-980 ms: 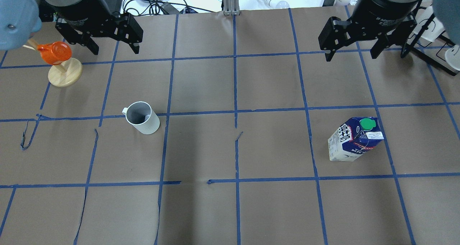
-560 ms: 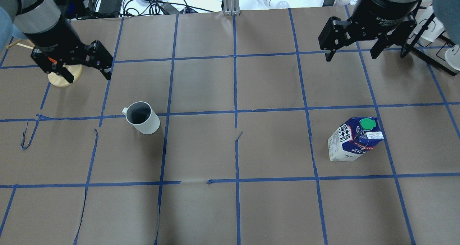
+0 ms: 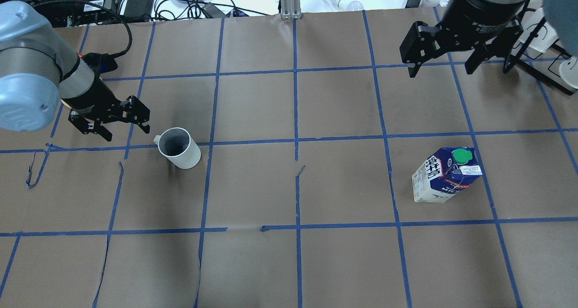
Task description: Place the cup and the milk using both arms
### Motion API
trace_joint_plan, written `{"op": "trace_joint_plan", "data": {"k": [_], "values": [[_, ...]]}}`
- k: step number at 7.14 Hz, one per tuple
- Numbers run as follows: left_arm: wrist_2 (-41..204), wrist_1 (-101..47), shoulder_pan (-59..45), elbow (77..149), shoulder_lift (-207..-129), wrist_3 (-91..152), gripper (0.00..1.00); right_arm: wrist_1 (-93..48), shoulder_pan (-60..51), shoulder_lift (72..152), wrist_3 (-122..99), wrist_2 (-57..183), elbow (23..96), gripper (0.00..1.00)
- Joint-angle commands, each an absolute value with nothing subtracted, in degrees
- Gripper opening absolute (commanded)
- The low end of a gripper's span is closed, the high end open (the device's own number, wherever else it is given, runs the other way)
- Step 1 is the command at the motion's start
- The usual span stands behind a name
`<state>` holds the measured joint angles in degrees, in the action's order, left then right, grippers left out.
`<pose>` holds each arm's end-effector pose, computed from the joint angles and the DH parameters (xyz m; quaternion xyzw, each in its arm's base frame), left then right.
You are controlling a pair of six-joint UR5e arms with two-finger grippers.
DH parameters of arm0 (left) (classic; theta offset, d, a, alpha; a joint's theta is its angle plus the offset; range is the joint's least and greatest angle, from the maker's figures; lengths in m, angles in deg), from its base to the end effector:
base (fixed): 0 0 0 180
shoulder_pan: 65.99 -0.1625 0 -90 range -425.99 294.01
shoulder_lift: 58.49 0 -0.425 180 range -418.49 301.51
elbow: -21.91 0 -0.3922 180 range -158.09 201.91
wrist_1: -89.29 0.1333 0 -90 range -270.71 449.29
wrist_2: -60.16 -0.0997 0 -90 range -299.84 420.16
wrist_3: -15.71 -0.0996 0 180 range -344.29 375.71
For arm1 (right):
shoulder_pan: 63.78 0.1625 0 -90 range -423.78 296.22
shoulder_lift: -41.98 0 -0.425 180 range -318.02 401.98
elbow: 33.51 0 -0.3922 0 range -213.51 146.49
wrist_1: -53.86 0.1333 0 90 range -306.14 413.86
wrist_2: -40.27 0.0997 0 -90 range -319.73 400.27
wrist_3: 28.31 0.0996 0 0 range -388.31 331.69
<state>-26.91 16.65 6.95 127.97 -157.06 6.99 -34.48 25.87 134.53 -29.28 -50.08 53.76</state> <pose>0.0162 -0.5245 0.3080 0.0742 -0.9949 -0.0561 0.0390 0.1298 -0.4782 0.5301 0.0053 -0.9995 0.0315 0.0034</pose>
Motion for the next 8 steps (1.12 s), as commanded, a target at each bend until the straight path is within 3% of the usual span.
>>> {"op": "trace_joint_plan", "data": {"k": [1,3,5,6,8], "values": [[-25.29,18.89,7.57,130.09,-159.37,8.84,0.92,-34.47,25.87,134.53,-29.28,-50.08,53.77,1.0],[-23.17,25.01,7.66,130.98,-162.1,8.94,0.89,-34.47,25.87,134.53,-29.28,-50.17,53.77,1.0],[-23.17,25.13,7.84,132.02,-163.07,8.06,0.56,-34.47,25.87,134.53,-29.28,-50.17,53.77,1.0],[-23.16,26.09,8.27,132.47,-163.16,8.76,0.48,-34.56,25.87,134.53,-29.28,-50.17,53.77,1.0],[-23.25,26.1,9.68,132.56,-163.25,8.85,0.0,-34.47,25.87,134.53,-29.28,-50.17,53.77,1.0]]}}
